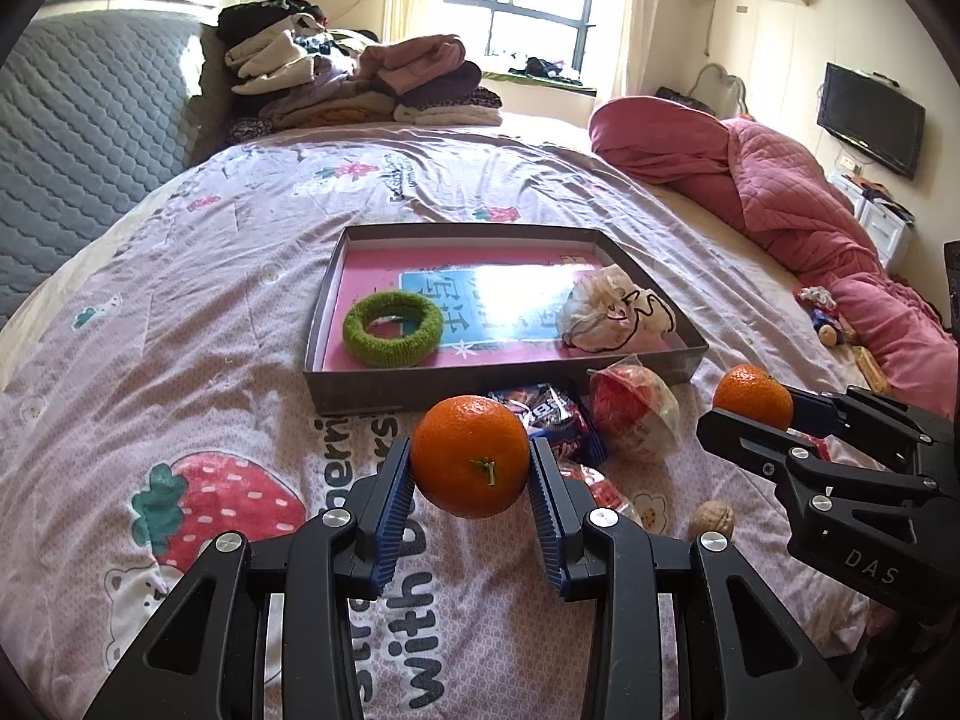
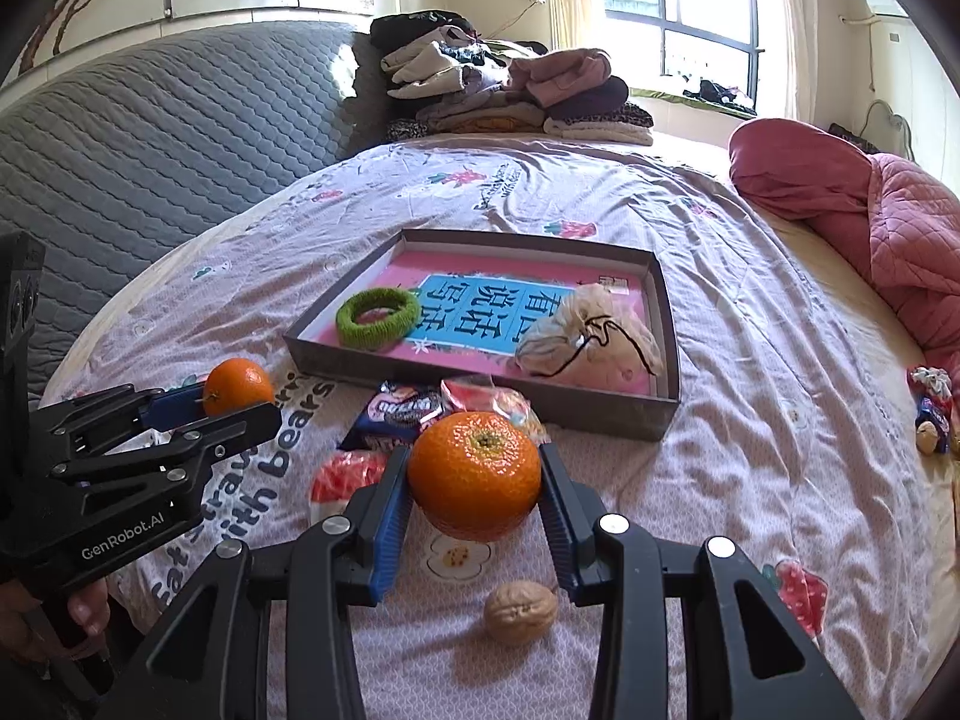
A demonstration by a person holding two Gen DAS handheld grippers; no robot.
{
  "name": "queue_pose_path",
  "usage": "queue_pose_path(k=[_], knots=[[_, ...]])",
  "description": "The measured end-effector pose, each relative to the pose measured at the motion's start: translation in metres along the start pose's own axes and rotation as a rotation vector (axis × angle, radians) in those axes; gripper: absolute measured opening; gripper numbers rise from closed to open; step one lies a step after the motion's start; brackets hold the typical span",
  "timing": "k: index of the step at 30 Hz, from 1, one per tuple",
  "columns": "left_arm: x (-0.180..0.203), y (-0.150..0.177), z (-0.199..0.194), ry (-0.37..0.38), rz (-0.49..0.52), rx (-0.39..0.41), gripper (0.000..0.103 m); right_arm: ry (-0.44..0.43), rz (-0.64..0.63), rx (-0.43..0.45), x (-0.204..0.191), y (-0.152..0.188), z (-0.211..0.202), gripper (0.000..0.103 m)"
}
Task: Organize objects
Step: 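Carry both held oranges up and over the tray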
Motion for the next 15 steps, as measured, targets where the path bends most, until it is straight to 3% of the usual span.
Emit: queue_pose_path(k=[15], knots=[[-0.006, -0.017, 0.001, -0.026, -0.022, 0.013, 0.038, -0.002, 0.005, 0.027, -0.001, -0.021, 0.004, 0.041]])
Point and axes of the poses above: each gripper's, at about its wrist camera, not at the fingertips, and z roughly the way its jaws point, x to its right, y to its underside, the point moved 4 cm from there along z, roughly the way its jaws point, and after that the axes turned 7 degrees about x, right-handed, at the moved point
